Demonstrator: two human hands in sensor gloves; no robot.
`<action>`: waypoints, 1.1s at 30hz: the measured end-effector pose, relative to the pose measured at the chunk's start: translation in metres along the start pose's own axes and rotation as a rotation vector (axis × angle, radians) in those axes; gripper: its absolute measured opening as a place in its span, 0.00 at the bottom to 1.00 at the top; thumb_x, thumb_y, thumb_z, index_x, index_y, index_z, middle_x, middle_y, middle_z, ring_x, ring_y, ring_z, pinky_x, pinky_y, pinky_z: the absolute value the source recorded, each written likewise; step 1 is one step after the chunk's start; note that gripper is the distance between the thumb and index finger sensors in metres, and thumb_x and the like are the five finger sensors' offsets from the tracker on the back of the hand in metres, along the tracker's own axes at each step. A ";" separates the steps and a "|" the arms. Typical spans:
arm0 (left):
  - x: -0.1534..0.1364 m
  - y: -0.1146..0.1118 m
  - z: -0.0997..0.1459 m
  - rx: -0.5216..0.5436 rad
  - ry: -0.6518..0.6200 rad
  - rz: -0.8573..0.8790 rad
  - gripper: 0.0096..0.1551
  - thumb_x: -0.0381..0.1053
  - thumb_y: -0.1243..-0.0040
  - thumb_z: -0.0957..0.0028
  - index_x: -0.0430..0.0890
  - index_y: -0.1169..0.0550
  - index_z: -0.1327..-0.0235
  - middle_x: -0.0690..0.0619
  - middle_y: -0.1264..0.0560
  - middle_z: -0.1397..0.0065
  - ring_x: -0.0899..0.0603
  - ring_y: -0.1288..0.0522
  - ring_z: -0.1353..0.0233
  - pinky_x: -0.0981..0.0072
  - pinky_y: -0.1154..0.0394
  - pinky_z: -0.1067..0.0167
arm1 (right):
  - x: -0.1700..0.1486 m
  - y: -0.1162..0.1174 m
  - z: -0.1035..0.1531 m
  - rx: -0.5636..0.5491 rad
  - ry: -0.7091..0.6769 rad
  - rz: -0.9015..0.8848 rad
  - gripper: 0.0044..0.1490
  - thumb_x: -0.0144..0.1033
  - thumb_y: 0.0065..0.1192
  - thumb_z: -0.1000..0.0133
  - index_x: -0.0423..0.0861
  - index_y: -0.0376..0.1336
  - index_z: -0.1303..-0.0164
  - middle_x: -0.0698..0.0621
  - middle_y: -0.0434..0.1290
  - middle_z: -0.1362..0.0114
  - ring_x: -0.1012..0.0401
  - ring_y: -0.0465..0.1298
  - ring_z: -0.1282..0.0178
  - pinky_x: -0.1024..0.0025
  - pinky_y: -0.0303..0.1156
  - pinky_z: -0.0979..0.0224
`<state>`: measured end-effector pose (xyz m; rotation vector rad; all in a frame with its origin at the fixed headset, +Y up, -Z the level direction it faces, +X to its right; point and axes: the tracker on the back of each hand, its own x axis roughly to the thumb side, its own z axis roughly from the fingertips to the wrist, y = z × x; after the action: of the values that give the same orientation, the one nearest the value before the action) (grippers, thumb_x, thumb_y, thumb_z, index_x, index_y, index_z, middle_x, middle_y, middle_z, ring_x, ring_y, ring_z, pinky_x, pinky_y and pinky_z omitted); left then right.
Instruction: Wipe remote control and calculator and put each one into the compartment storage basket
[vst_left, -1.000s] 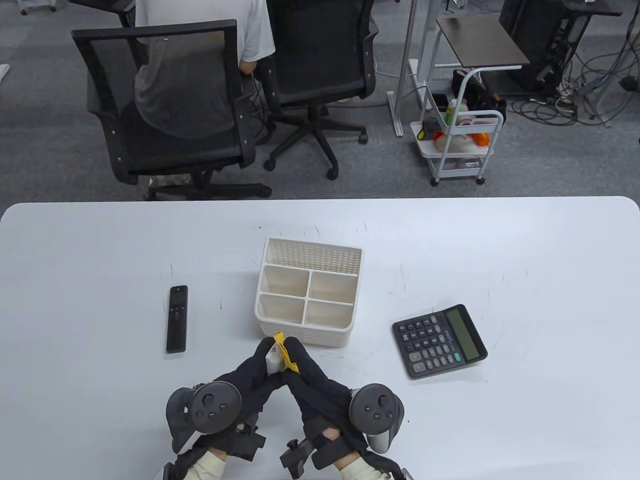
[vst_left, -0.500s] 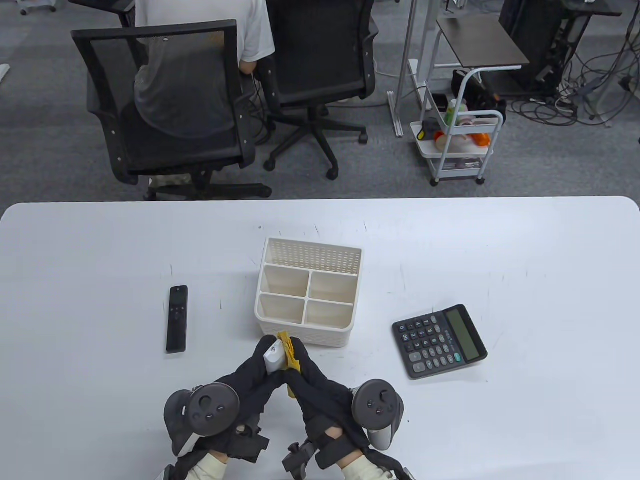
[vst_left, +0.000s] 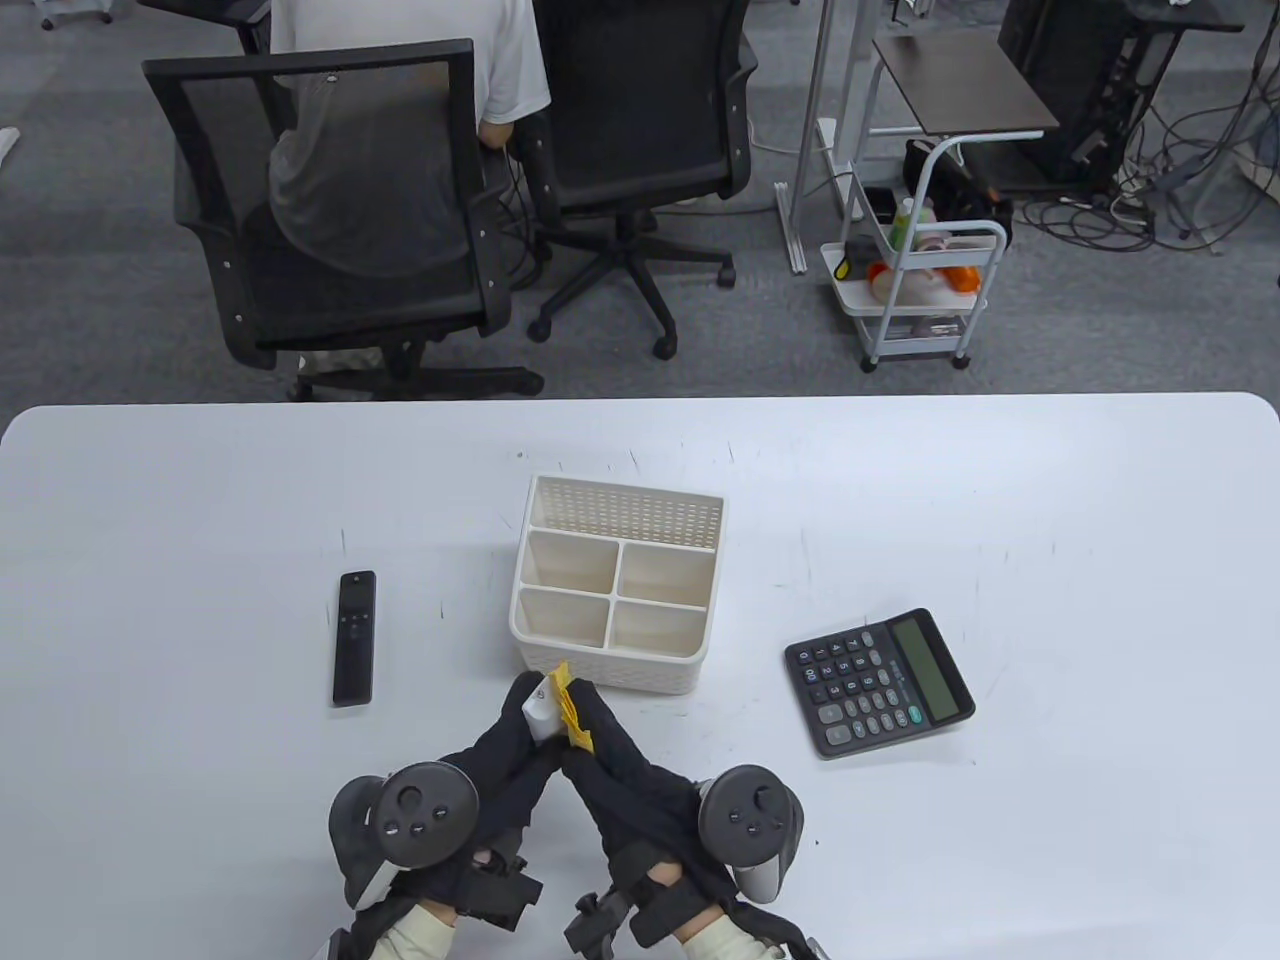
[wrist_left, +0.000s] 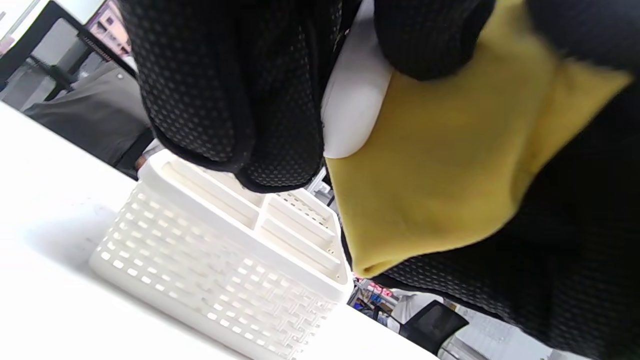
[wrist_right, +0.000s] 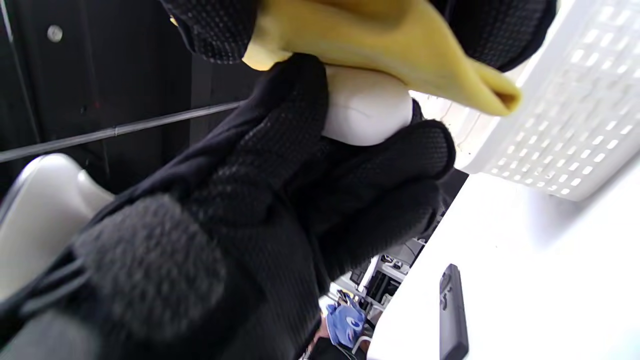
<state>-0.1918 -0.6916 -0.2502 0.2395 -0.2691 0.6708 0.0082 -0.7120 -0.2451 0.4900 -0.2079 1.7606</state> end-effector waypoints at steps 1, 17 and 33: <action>-0.001 0.000 0.000 -0.014 -0.003 0.002 0.35 0.55 0.41 0.44 0.37 0.30 0.29 0.40 0.16 0.38 0.46 0.08 0.45 0.60 0.10 0.52 | 0.001 0.001 0.001 -0.008 -0.003 -0.004 0.35 0.37 0.55 0.36 0.36 0.56 0.21 0.31 0.60 0.19 0.34 0.62 0.25 0.34 0.66 0.34; 0.005 -0.008 0.002 -0.035 -0.102 0.047 0.35 0.53 0.45 0.42 0.43 0.37 0.24 0.36 0.26 0.28 0.40 0.12 0.38 0.57 0.12 0.46 | -0.006 -0.005 -0.002 -0.043 0.040 -0.134 0.36 0.39 0.53 0.35 0.39 0.53 0.19 0.33 0.56 0.16 0.34 0.58 0.23 0.35 0.65 0.34; 0.012 -0.008 0.002 -0.036 -0.155 0.046 0.38 0.49 0.42 0.44 0.39 0.40 0.23 0.34 0.24 0.31 0.40 0.10 0.40 0.58 0.11 0.48 | -0.002 -0.004 -0.002 -0.048 0.026 -0.148 0.35 0.40 0.51 0.35 0.40 0.53 0.18 0.25 0.53 0.18 0.31 0.57 0.23 0.33 0.62 0.33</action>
<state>-0.1777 -0.6915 -0.2459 0.2518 -0.4355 0.6934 0.0124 -0.7125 -0.2482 0.4366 -0.1902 1.6135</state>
